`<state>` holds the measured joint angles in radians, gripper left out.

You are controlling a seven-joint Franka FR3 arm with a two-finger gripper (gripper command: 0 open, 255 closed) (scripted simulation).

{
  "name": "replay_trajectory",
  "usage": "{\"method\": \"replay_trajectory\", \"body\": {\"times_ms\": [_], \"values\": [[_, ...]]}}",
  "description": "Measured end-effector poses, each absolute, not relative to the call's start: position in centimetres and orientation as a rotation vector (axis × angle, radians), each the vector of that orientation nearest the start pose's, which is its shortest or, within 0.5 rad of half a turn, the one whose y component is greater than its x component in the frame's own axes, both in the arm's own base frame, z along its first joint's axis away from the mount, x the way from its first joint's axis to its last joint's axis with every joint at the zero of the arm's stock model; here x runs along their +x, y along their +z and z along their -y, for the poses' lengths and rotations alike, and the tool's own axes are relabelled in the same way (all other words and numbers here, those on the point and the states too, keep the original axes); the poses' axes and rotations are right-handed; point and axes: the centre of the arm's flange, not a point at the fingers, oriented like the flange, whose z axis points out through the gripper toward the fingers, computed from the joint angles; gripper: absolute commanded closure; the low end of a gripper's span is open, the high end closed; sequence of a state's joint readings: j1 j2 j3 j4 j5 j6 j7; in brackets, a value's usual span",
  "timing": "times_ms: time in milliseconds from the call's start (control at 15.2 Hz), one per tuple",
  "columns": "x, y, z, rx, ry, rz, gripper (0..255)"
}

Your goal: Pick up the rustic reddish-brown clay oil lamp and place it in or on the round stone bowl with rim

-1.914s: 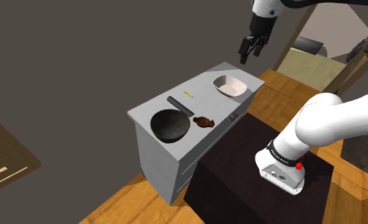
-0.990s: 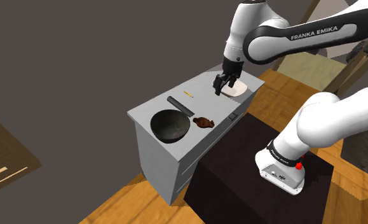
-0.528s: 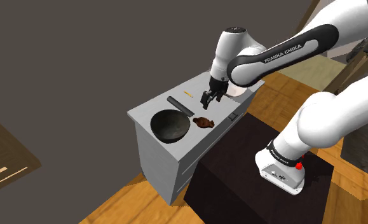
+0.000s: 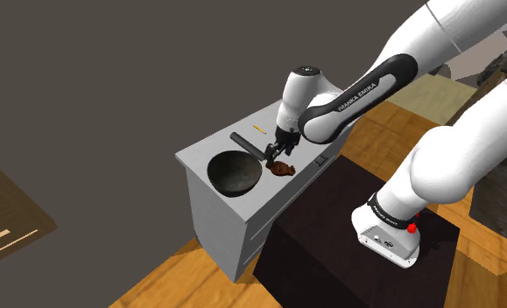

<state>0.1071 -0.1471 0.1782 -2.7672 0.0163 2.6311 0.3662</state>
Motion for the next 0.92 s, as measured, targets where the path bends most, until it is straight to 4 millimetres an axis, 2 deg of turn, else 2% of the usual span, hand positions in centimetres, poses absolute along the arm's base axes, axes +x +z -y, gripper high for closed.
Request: {"method": "replay_trajectory", "body": {"times_ms": [330, 726, 792, 924], "values": [[37.2, 23.3, -10.6, -3.152, -0.023, -0.153, 0], [37.3, 22.9, -10.6, -3.151, -0.024, -0.153, 0], [37.3, 22.9, -10.6, -3.151, -0.024, -0.153, 255], [37.3, 22.9, -10.6, -3.151, -0.026, -0.154, 255]]}}
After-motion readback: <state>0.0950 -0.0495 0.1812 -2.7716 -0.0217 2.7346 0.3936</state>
